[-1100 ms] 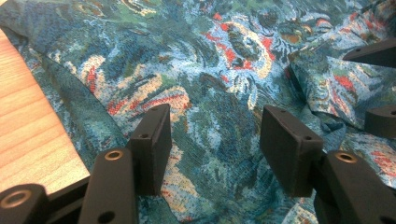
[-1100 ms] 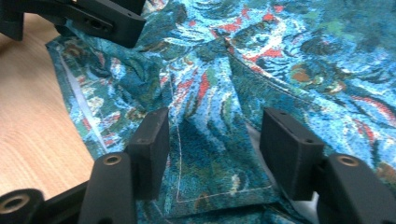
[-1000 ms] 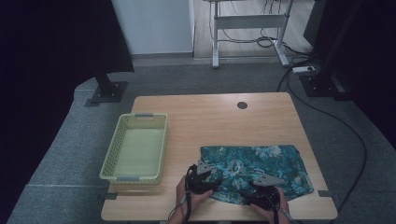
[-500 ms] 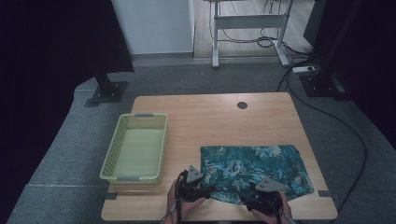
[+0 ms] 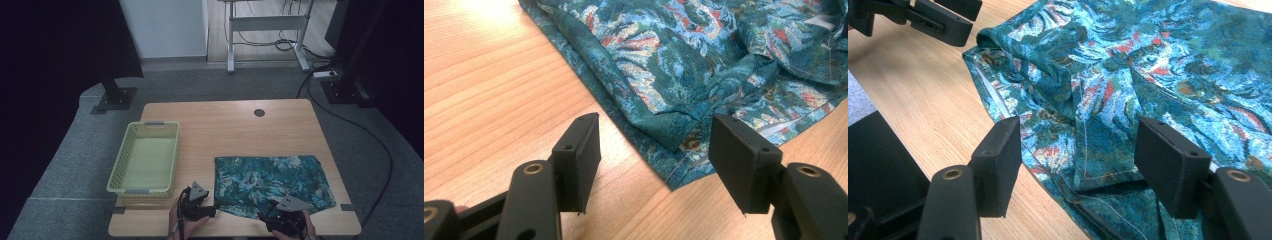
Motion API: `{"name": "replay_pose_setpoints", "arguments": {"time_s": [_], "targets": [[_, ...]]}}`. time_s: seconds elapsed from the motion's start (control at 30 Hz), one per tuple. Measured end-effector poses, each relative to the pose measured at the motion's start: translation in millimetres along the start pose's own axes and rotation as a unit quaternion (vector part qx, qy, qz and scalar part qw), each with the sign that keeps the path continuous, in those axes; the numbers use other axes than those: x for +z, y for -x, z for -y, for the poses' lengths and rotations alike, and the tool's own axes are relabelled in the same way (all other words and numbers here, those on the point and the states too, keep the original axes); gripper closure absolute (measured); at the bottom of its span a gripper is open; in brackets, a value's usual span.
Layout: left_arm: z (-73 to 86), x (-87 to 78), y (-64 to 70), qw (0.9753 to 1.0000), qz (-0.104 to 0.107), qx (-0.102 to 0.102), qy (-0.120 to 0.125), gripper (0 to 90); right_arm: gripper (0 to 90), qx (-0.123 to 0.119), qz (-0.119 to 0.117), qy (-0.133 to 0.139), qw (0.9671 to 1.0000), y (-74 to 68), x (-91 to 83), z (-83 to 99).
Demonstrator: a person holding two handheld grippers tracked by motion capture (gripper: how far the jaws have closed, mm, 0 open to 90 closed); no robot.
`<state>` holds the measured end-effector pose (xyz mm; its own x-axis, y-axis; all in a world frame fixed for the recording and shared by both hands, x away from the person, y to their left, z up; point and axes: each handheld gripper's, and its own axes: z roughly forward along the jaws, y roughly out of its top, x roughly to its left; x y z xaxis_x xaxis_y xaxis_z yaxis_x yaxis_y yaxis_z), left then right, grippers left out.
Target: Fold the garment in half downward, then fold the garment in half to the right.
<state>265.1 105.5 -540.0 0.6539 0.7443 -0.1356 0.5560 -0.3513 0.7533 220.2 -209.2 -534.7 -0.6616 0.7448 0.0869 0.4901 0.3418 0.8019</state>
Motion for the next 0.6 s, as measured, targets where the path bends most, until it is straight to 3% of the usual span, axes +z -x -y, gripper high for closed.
{"name": "replay_pose_setpoints", "arguments": {"time_s": [0.33, 0.6], "targets": [[-5.1, -7.2, -4.6, 0.9997, -0.006, -0.009, 0.02, 36.3, 35.1, 0.0, 0.002, 0.008, 1.0, -0.9, -2.6, -1.7], [-7.2, -4.3, -6.5, 0.9996, -0.006, -0.016, 0.02, 36.6, 35.4, 0.001, -0.004, 0.005, 1.0, -1.1, -0.7, -2.2]]}}
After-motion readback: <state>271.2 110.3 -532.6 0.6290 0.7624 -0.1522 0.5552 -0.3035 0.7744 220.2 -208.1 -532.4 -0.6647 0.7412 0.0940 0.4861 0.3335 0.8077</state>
